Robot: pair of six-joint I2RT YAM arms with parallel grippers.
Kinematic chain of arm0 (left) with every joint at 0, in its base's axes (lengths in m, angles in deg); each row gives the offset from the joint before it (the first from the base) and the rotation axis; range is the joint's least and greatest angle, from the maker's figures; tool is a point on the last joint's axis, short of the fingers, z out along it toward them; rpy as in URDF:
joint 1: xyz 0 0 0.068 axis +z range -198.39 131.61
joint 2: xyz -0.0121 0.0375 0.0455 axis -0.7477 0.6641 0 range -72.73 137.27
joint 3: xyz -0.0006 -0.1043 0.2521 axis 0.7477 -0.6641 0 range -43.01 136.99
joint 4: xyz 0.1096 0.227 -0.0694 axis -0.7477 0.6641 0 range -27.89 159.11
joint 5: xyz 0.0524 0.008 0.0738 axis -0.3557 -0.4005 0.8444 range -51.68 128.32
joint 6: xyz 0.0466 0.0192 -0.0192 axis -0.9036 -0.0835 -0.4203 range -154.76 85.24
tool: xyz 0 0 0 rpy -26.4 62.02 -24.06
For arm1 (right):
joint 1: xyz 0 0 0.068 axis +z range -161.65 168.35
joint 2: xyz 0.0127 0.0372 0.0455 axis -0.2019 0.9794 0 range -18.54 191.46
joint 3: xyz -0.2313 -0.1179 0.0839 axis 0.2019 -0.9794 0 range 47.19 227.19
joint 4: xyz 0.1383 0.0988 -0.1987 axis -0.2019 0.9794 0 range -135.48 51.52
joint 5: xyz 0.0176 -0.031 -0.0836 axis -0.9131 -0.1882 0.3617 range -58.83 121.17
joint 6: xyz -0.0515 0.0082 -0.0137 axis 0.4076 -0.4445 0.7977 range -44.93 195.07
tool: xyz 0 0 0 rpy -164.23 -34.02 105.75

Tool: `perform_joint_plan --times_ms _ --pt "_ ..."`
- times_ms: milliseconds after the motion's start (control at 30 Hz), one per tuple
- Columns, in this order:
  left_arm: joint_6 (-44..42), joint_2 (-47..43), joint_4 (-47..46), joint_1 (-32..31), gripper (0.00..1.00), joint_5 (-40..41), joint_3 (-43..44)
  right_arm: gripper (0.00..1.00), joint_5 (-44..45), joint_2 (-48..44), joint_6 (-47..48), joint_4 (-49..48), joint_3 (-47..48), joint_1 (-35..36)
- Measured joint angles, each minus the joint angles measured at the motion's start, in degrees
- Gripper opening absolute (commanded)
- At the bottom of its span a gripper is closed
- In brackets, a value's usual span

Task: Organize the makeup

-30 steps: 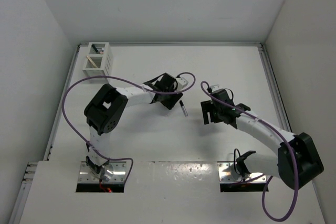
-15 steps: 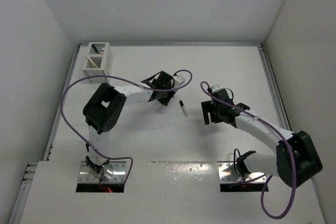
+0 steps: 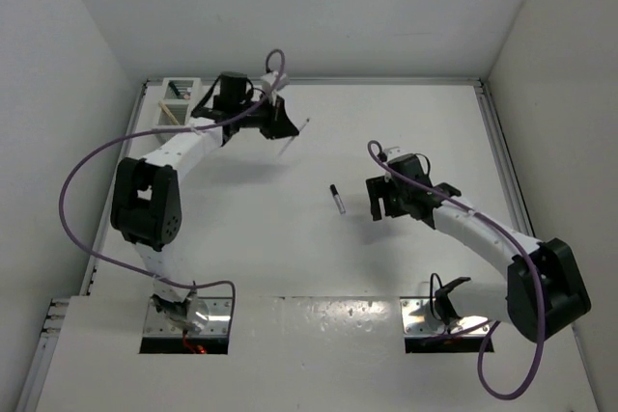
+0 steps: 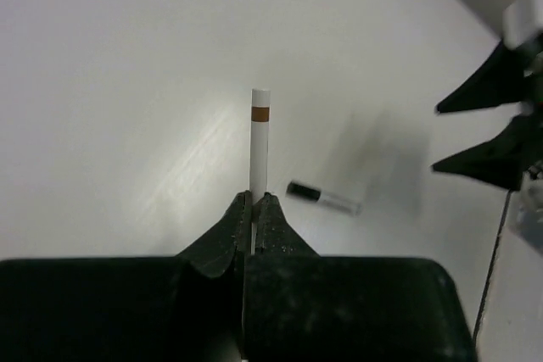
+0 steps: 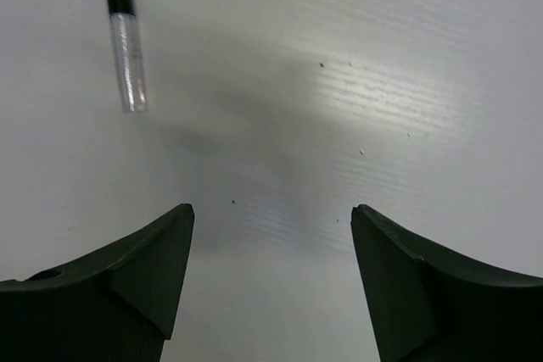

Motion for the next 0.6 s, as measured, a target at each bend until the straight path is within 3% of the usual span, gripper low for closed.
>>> perform_joint_plan --times_ms 333,467,600 --pt "20.81 -8.70 -26.38 4.31 0.00 -11.63 1.22 0.74 -6.60 4.66 2.54 -4.22 6.93 -0.04" --pt "30.12 -10.27 -37.13 8.31 0.00 -12.13 1.07 0.74 -8.66 7.23 2.54 -5.14 8.13 -0.04" --pt "34.18 -11.08 -43.19 14.95 0.00 -10.29 0.92 0.73 -10.38 11.91 2.51 -5.49 12.26 0.02"
